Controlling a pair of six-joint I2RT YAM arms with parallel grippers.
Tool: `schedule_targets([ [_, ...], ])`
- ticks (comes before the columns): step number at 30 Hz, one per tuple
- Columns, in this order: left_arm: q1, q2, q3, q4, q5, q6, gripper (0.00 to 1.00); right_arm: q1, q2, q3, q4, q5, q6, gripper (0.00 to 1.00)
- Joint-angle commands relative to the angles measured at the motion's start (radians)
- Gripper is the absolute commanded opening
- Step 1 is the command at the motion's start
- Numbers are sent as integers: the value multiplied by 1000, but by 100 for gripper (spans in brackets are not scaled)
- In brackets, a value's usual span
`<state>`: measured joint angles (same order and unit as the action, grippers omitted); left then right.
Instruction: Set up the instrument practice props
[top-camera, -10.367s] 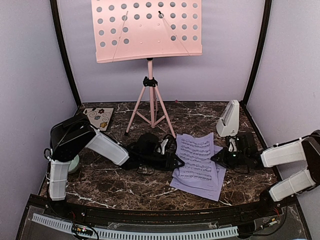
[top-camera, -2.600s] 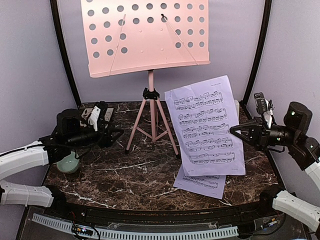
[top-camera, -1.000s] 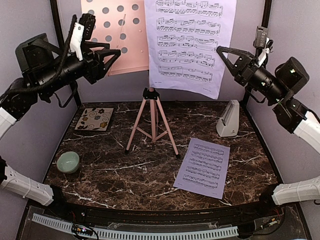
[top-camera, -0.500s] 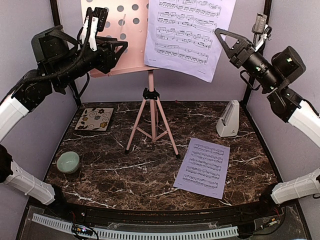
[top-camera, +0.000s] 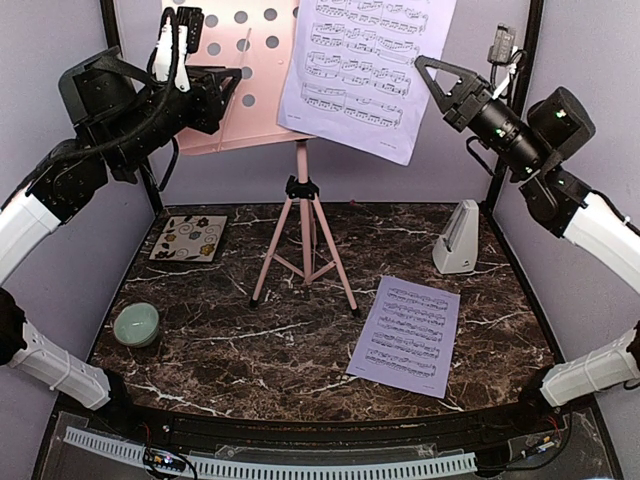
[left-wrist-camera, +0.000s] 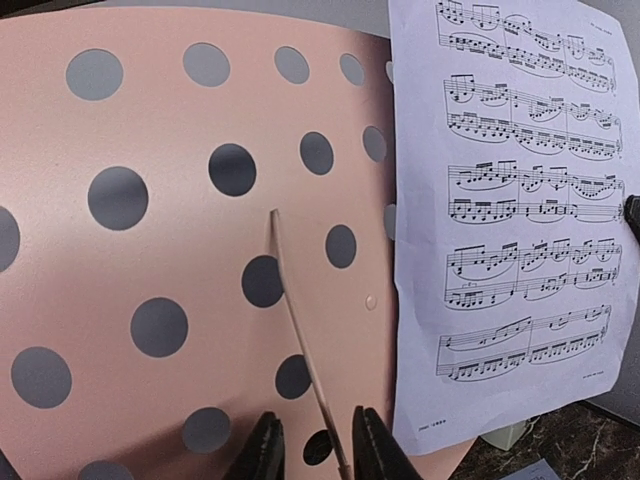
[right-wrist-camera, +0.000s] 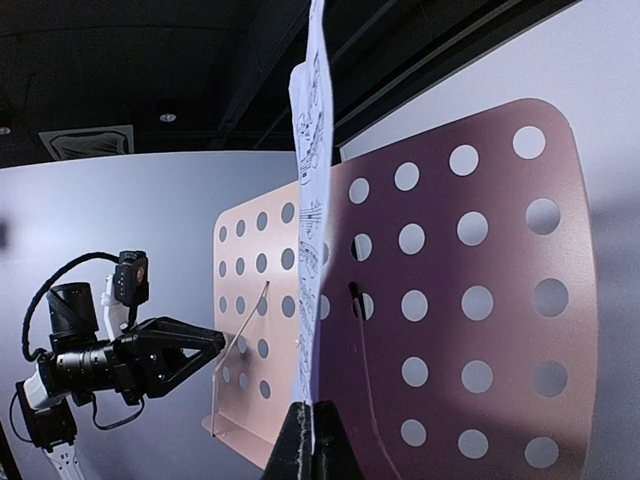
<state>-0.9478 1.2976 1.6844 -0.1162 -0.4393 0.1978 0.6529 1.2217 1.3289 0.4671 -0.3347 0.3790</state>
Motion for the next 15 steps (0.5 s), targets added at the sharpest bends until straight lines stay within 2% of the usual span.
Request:
schedule_targets([
  [1,-4,-4,17,31,-26,3,27,14,16,54,49,18,4,0],
  [7,-3,23,45,10,0,-12,28,35,53,86,38,31,-7,0],
  [15,0,33,51,30,16,-16,20,45,73,104,24,33,-23,0],
])
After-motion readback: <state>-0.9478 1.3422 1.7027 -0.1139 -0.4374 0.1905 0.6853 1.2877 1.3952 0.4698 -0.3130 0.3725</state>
